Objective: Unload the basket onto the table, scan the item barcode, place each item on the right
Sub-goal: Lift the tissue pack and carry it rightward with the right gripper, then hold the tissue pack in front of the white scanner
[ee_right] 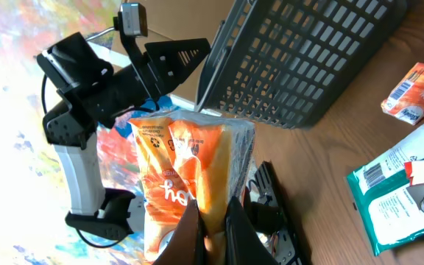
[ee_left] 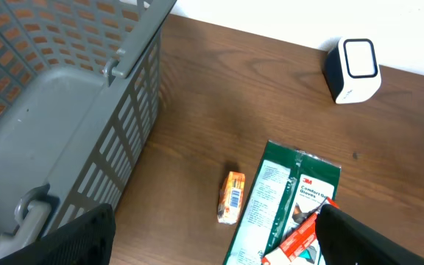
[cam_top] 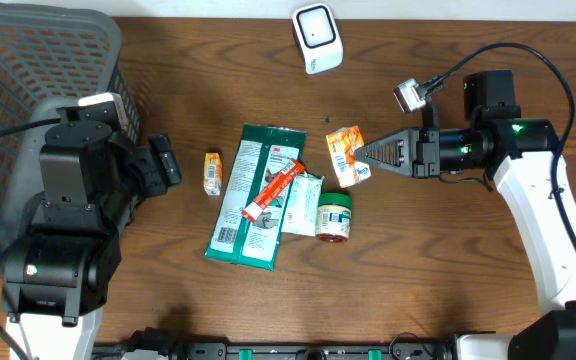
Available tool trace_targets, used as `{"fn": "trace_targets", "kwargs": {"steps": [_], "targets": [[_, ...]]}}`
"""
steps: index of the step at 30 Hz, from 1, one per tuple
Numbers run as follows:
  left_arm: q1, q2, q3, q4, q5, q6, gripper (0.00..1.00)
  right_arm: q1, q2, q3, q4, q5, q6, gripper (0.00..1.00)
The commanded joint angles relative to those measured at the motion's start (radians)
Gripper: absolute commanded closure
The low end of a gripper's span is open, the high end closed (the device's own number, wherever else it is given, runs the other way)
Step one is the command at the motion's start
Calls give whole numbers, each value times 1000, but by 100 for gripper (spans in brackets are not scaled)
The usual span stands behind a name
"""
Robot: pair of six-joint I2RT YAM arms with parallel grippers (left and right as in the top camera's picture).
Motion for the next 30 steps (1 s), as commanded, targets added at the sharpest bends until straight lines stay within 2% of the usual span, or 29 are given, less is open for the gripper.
{"fn": "trace_targets", "kwargs": {"steps": [1, 6, 11, 12, 15, 17, 24, 30], "targets": [[6, 1, 10, 1, -6, -6, 13, -1, -14, 0, 2, 17, -37, 99], [6, 1, 10, 1, -6, -6, 13, -2, -14, 0, 2, 245, -38, 99], [6, 2, 10, 1, -6, -6, 13, -1, -14, -1, -33, 782, -7, 99], [6, 3, 10, 1, -6, -6, 13, -1, -14, -2, -45, 938, 38, 99], [6, 6, 10, 1, -6, -6, 13, -1, -14, -2, -81, 1244, 167, 99], [6, 8, 10, 1, -6, -6, 13, -2, -14, -2, -114, 1390, 237, 99], [6, 11, 10, 1, -6, -6, 13, 25, -47, 58, -183, 1461, 270, 99], [6, 12, 10, 1, -6, -6, 13, 80, -36, 335, -362, 1498, 317, 99]]}}
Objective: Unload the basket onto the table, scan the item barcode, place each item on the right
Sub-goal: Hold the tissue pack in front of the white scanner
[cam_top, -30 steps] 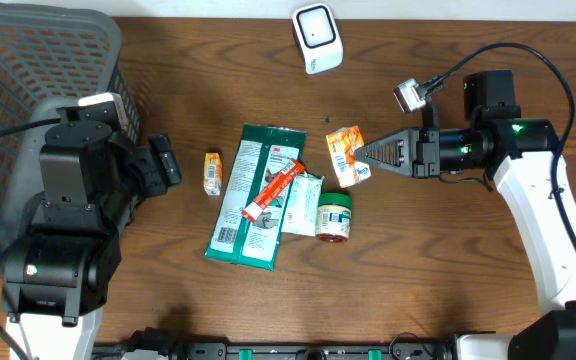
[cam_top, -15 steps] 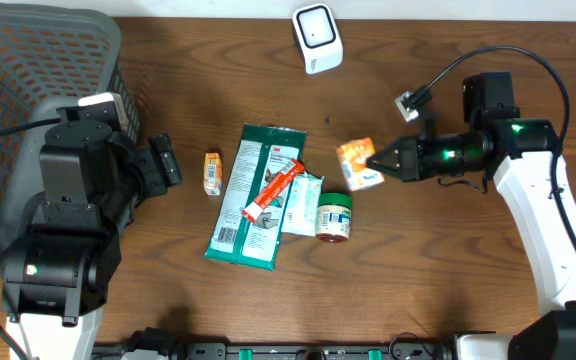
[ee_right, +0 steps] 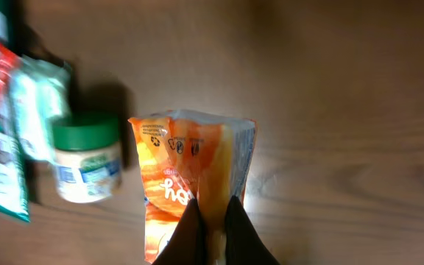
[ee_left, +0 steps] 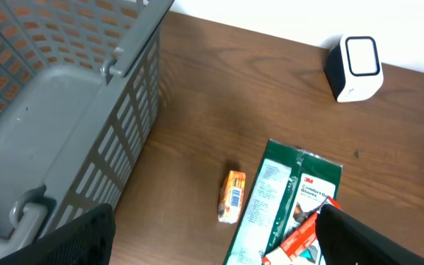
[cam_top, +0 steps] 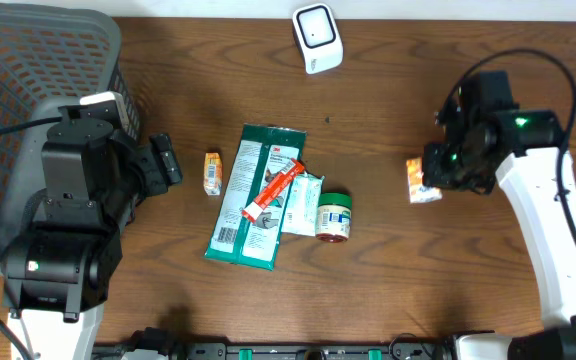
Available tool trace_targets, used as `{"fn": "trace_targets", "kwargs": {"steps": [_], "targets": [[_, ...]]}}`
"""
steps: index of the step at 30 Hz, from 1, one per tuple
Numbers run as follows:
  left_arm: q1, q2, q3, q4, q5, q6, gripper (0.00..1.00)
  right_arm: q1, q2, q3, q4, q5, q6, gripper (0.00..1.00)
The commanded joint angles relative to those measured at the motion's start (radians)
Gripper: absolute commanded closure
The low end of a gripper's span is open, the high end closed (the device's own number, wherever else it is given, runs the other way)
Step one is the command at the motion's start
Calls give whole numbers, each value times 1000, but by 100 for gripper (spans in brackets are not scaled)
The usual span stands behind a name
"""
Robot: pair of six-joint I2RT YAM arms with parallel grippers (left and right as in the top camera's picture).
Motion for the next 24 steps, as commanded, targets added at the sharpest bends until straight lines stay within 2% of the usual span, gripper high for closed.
{"fn": "trace_targets", "kwargs": {"steps": [1, 5, 9, 15, 19, 20, 24], "targets": [[6, 3, 10, 1, -6, -6, 13, 33, -23, 210, -73, 56, 57, 99], [6, 3, 10, 1, -6, -6, 13, 62, 33, 461, -188, 61, 69, 99], [6, 3, 10, 1, -6, -6, 13, 96, 138, 731, -320, 166, 115, 99], [6, 3, 10, 1, -6, -6, 13, 185, 345, 1046, -359, 227, 111, 99], [6, 3, 10, 1, -6, -6, 13, 275, 464, 1123, -262, 389, 104, 99], [6, 3, 10, 1, -6, -6, 13, 312, 510, 1122, -183, 483, 74, 99], [6, 3, 10, 1, -6, -6, 13, 378, 627, 1122, -42, 703, -10, 99]]}}
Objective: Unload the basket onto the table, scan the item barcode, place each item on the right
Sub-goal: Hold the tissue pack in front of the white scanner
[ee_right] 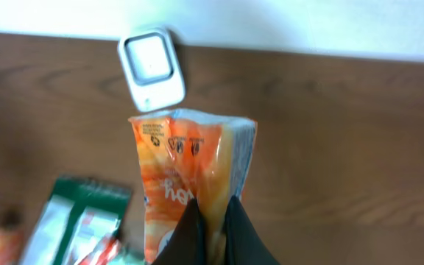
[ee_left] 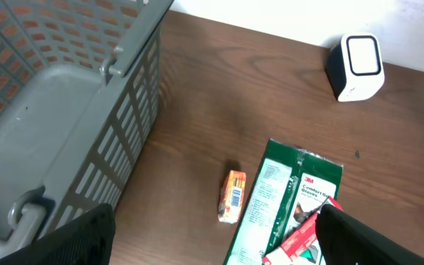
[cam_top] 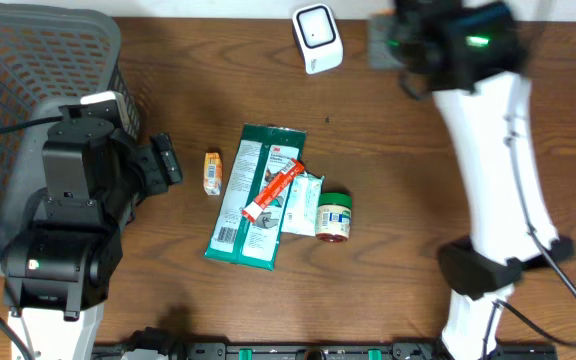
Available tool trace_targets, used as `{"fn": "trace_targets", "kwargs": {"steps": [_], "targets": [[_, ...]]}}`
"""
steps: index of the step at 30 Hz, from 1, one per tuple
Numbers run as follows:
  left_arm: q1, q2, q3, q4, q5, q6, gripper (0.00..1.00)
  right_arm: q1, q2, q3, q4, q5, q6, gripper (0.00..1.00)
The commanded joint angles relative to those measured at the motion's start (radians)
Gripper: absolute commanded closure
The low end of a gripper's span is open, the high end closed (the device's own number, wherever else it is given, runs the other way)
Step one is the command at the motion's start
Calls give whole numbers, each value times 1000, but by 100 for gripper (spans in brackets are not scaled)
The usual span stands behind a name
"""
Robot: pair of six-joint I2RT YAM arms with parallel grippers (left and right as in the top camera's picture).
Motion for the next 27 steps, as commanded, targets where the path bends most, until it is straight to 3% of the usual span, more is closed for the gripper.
{"fn": "trace_targets", "kwargs": {"steps": [1, 4, 12, 19, 27], "targets": [[6, -1, 10, 0, -6, -6, 13, 71, 129, 17, 96, 326, -108, 99], [6, -1, 10, 0, -6, -6, 13, 99, 233, 17, 193, 444, -206, 99], [6, -1, 10, 0, -6, -6, 14, 115, 459, 17, 478, 492, -451, 99], [6, -1, 10, 0, -6, -6, 13, 113, 566, 17, 637, 492, -536, 99], [6, -1, 10, 0, -6, -6, 13, 102, 616, 16, 661, 491, -542, 98]]}}
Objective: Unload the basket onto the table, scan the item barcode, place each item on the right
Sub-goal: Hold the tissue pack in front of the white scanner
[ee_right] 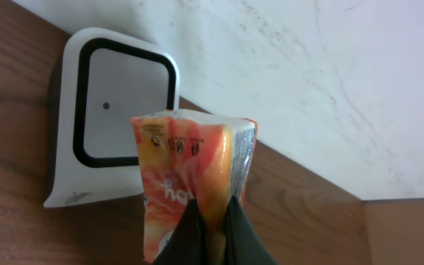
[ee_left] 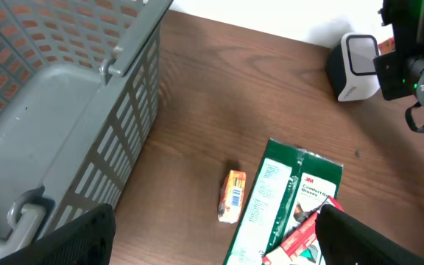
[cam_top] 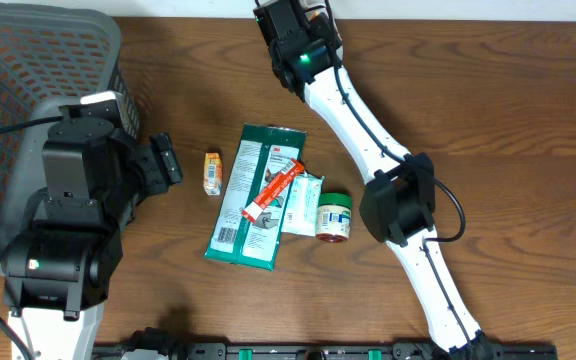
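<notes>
An orange snack packet point(ee_right: 186, 177) is pinched between my right gripper's point(ee_right: 212, 221) black fingers, which are shut on it. It hangs close in front of the white barcode scanner point(ee_right: 116, 140), partly covering the right side of its black-rimmed window. In the overhead view the right gripper point(cam_top: 295, 28) reaches to the table's back centre and hides the scanner. The left wrist view shows the scanner point(ee_left: 355, 66) with the right gripper beside it. My left gripper point(ee_left: 216, 243) stands open near the basket, holding nothing.
A grey mesh basket point(cam_top: 28, 60) fills the back left. In mid-table lie a green glove packet point(cam_top: 253, 195), a red tube point(cam_top: 271, 190) across it, a pale sachet point(cam_top: 301, 203), a green-lidded jar point(cam_top: 334, 216) and a small orange box point(cam_top: 212, 172).
My right gripper, still shut on the orange packet, has moved left and much closer to the scanner; the packet now overlaps the scanner's window. The left arm has not moved.
My right gripper first held the orange packet just right of the pile. Then it held the packet over the table's right side, away from the pile. Then it was at the back edge, right of the scanner, and now close against the scanner. The left arm stayed still.
</notes>
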Available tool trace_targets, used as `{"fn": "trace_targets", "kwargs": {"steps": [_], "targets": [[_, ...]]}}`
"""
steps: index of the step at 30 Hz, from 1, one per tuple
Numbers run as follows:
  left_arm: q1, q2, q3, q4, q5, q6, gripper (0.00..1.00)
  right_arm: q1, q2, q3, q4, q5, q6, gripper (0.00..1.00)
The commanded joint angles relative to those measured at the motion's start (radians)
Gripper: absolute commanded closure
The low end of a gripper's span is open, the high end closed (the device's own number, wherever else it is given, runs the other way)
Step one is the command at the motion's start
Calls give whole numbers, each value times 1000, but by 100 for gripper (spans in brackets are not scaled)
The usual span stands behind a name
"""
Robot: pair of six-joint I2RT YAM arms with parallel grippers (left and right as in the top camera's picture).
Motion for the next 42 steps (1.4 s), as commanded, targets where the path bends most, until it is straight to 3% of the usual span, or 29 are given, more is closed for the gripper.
{"fn": "trace_targets", "kwargs": {"steps": [1, 19, 25, 36, 39, 42], "targets": [[6, -1, 10, 1, -6, -6, 13, -11, 45, 13, 2, 22, -20, 98], [6, -1, 10, 1, -6, -6, 13, -37, 59, 11, -1, -16, -19, 99], [6, 0, 10, 1, -6, -6, 13, -51, 59, 10, -5, -193, -18, 99], [6, 0, 10, 1, -6, -6, 13, -79, 60, 5, -1, -196, 35, 99], [6, 0, 10, 1, -6, -6, 13, -79, 54, 7, 35, -109, -23, 99], [6, -1, 10, 1, -6, -6, 13, -67, 50, 8, 137, 2, -193, 99]]}}
